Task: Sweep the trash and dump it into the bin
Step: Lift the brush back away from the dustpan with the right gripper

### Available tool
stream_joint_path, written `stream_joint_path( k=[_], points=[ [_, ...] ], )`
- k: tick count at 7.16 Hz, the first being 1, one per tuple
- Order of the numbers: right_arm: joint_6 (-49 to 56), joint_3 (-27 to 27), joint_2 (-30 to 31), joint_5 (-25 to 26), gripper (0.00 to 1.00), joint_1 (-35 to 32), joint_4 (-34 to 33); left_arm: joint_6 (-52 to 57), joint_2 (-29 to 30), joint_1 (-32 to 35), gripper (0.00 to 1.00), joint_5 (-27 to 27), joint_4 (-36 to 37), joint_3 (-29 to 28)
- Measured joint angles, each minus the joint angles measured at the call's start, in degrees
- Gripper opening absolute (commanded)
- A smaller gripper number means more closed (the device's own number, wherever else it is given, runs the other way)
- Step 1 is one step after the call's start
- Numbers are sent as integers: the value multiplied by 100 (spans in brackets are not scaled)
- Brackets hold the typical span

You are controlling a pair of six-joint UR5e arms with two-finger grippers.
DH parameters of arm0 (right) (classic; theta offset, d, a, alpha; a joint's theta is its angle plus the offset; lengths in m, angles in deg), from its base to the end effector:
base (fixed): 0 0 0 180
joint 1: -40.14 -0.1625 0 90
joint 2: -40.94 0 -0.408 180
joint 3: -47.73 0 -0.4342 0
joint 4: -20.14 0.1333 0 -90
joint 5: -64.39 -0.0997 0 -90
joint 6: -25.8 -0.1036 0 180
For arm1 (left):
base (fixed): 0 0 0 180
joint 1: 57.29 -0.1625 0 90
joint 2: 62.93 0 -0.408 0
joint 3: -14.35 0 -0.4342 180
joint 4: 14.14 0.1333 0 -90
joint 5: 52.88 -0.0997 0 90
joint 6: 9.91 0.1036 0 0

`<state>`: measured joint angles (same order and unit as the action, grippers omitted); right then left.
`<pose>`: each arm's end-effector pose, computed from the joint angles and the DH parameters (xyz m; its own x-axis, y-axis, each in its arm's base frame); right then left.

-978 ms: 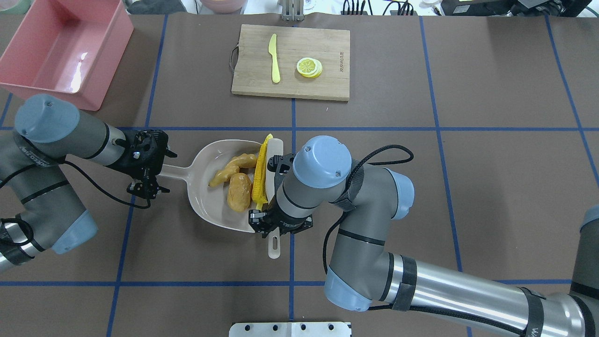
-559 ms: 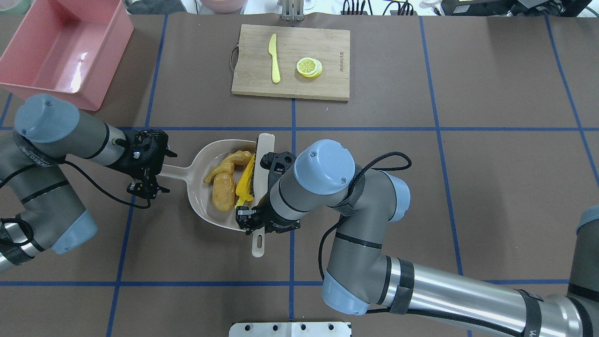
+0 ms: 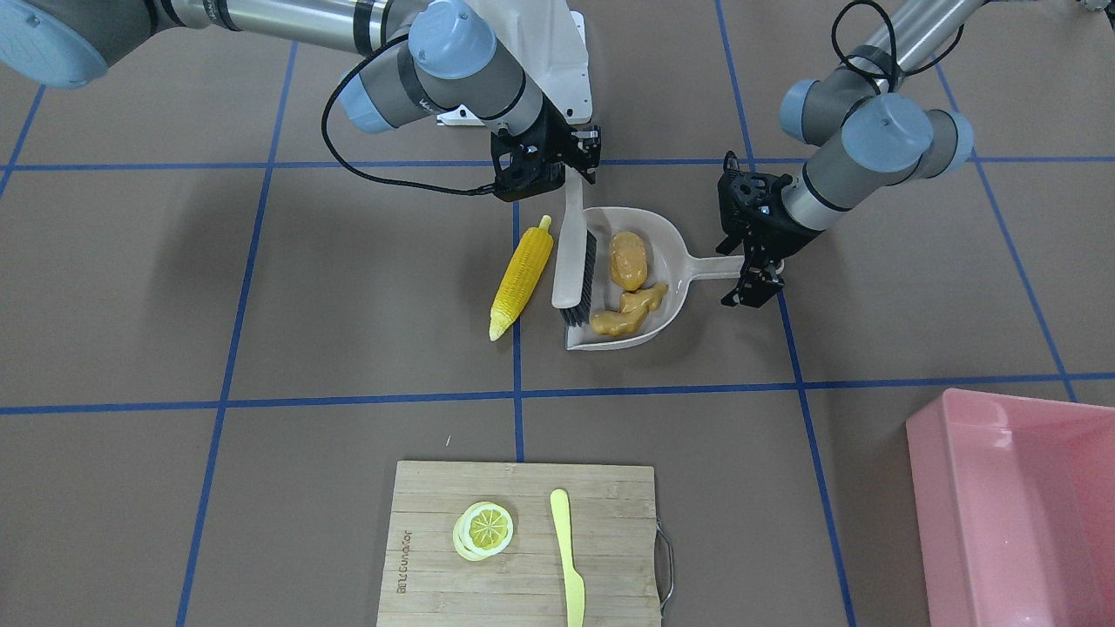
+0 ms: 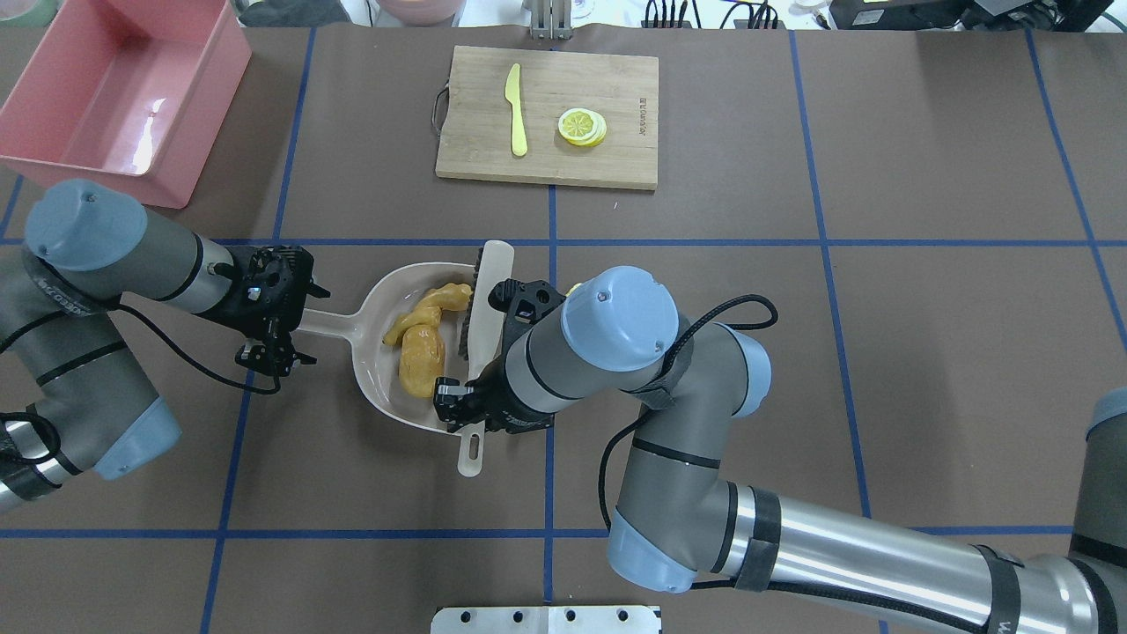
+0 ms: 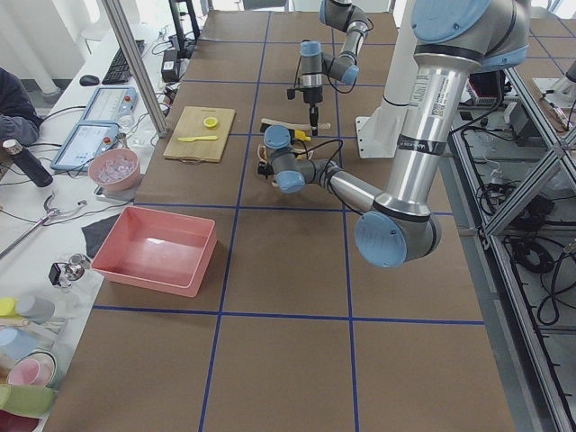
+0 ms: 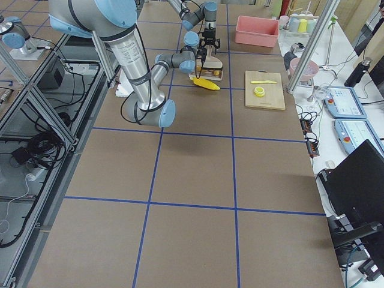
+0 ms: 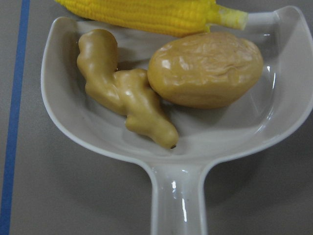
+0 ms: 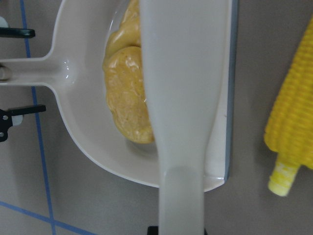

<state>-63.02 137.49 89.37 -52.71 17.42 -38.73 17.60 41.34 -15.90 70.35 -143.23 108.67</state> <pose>-0.6260 -0.3555 0.1137 0.2768 0.0960 0.9561 0.0625 0.9911 -0.1176 0.4285 -0.4797 0.3816 -0.0029 0.9914 0.1305 -0.4507 -0.1178 0.8849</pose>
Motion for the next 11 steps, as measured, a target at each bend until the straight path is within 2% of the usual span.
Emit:
stream_joint_path(
  k=[1, 3, 4, 5, 8, 11],
  points=[
    [120, 137, 60, -402, 0, -260, -336, 0, -14, -3, 94, 0, -1, 18],
    [1232, 938, 461, -1401, 0, -953, -1986, -5, -19, -7, 94, 0, -1, 37],
    [1881, 1437, 765, -1664, 0, -1179, -2863, -7, -20, -8, 94, 0, -1, 38],
    [2357, 1806, 1145, -1773, 0, -1270, -3453, -8, -19, -8, 94, 0, -1, 31],
    [2726, 1981, 1843, -1710, 0, -815, -3771, -9, -22, -9, 94, 7, -1, 6],
    [2705, 1716, 1730, -1684, 0, -672, -3763, -10, -37, -9, 93, 15, -54, -3]
  ],
)
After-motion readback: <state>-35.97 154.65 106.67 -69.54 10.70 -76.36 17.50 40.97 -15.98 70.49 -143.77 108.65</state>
